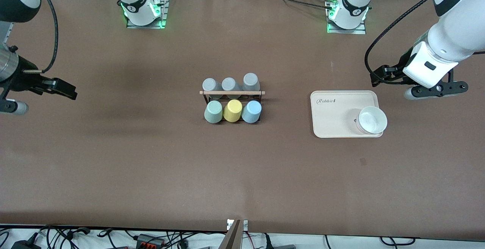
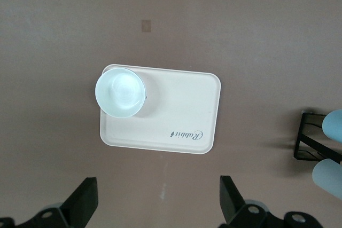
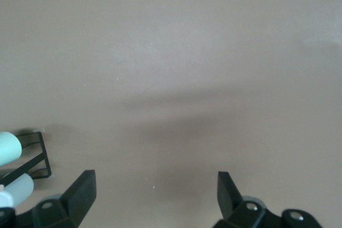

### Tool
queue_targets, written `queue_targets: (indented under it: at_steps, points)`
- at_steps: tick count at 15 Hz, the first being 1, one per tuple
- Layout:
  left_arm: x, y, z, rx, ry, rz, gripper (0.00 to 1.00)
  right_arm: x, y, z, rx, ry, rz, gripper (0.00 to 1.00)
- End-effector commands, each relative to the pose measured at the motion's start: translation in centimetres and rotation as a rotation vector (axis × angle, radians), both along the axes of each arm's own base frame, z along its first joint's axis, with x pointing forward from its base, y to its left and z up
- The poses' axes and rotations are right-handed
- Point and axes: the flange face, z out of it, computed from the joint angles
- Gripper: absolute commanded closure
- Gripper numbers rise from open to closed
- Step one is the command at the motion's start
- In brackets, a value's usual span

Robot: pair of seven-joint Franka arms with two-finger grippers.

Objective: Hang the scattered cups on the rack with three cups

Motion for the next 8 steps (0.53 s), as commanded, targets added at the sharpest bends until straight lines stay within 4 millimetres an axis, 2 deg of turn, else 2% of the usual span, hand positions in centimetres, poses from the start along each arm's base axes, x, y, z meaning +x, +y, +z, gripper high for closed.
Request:
queue_targets:
  at_steps: [1,3,8]
  points:
    - [-0.4,0.3,0.8,0.014,-0.003,-0.020,0.00,-4.9,-0.2,-1.5,-0.016,-0.027,0.027,0.00]
    - [-0.4,0.3,0.9,0.013,-0.004,-0.019,0.00,-5.5,-0.3,-1.4,-0.015,-0.006,0.015,0.00]
    - [-0.4,0.3,1.0,0.012,-0.006,-0.019,0.00,-4.5,-0.4,0.0,-0.004,0.008,-0.025,0.00]
